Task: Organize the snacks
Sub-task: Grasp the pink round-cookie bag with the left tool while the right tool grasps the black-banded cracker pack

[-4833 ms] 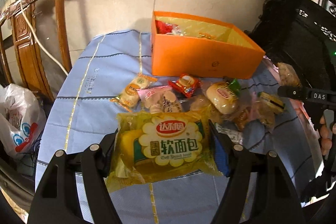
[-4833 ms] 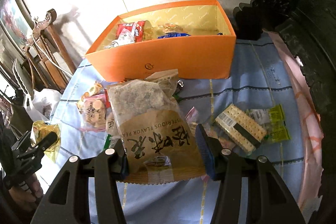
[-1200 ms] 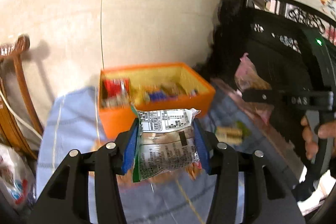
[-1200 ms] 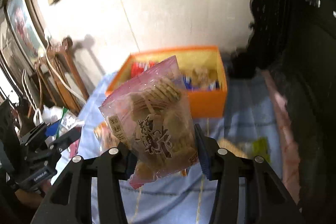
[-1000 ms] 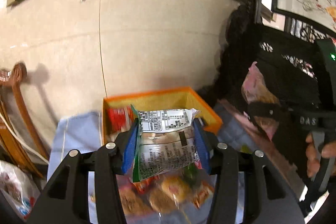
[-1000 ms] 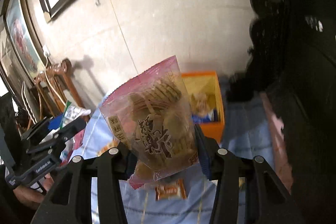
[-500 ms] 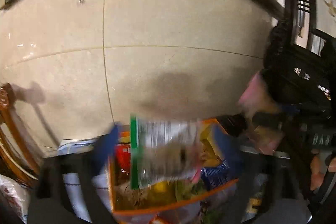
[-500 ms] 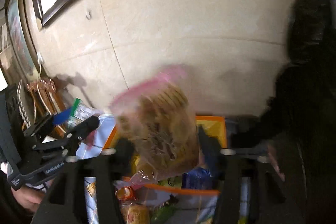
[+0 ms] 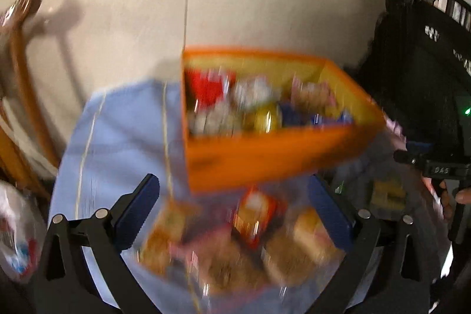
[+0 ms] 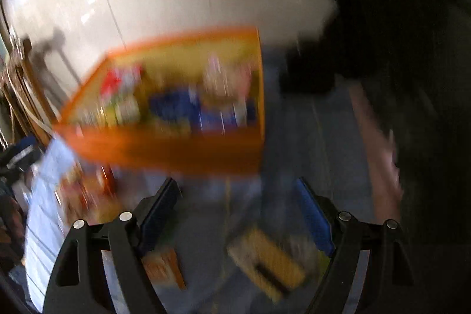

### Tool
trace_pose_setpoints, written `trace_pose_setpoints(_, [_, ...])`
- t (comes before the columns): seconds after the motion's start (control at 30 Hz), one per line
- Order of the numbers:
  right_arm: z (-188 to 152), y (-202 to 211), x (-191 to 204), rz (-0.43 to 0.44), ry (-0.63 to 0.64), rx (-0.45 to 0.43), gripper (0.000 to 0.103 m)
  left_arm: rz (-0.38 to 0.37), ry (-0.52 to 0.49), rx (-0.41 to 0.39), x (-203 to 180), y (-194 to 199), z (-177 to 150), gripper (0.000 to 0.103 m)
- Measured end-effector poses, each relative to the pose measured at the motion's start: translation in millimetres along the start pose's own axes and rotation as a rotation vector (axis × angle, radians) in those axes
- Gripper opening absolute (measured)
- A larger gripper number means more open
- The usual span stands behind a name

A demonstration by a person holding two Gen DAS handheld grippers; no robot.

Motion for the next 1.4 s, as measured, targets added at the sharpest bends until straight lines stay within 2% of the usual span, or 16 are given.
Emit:
trace_pose_setpoints(0.1, [-31,-23,0,-0.064,0.067,0.076,0.082,0.033,-0.004,0.058,0,-13,-33,0.099])
trace_pose_setpoints(0.23, [-45,-38,-5,-0.132,0.099,0.122,0.082,0.106,0.01,0.116,-2,-36,-62,0.099])
trace_pose_setpoints(0.6, [-41,-63,5,-0.182,0.18,0.135,0.084,0.263,0.088,0.197,11,-78,-75,0.099])
trace_pose_setpoints(0.67, [-47,-68,11,-0.226,0.232,0.105,0.095,0.254,0.107,0.21,12,-81,-78,0.099])
trace_pose_setpoints(0.7, [-49,-67,12,-0.228,0.221,0.097,0.095,0.247,0.105,0.22,12,-83,-79,0.099])
trace_pose_setpoints(0.73, [-48,-68,9,-0.21,0.18,0.119,0.095,0.229,0.087,0.233,9,-84,-82,0.094])
trace_pose_setpoints(0.77, [-47,-67,10,-0.205,0.181,0.142,0.088,0.198,0.063,0.209,5,-79,-85,0.084])
trace_pose_setpoints(0.8, [-46,-65,13,-0.154,0.188,0.154,0.073,0.192,0.041,0.192,0,-75,-87,0.066])
trace_pose_setpoints(0.83, [-46,-65,17,-0.08,0.186,0.181,0.047,0.179,0.027,0.187,-3,-71,-89,0.057])
trace_pose_setpoints(0.9, [-51,-62,24,-0.109,0.209,0.182,0.047,0.13,0.049,0.179,-4,-64,-93,0.05])
trace_pose_setpoints(1.0, [-62,-58,26,-0.046,0.152,0.191,0.047,0.079,0.068,0.18,-2,-51,-103,0.048])
trace_pose_setpoints(1.2, [-78,-39,21,0.072,0.019,0.161,0.047,0.04,0.119,0.145,9,-23,-111,0.047])
trace_pose_setpoints(1.4, [-74,-7,33,0.118,-0.002,0.101,0.047,0.004,0.143,0.101,12,4,-110,0.047])
Point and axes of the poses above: each gripper's, at about its wrist camera, not at the fingertips, and y roughly against the way its jaws point, x to its left, z to its top, the point moved 2 cm from there along -y, roughly the way its jaws point, and after that the axes turned 7 degrees about x, right-handed, at the moved point
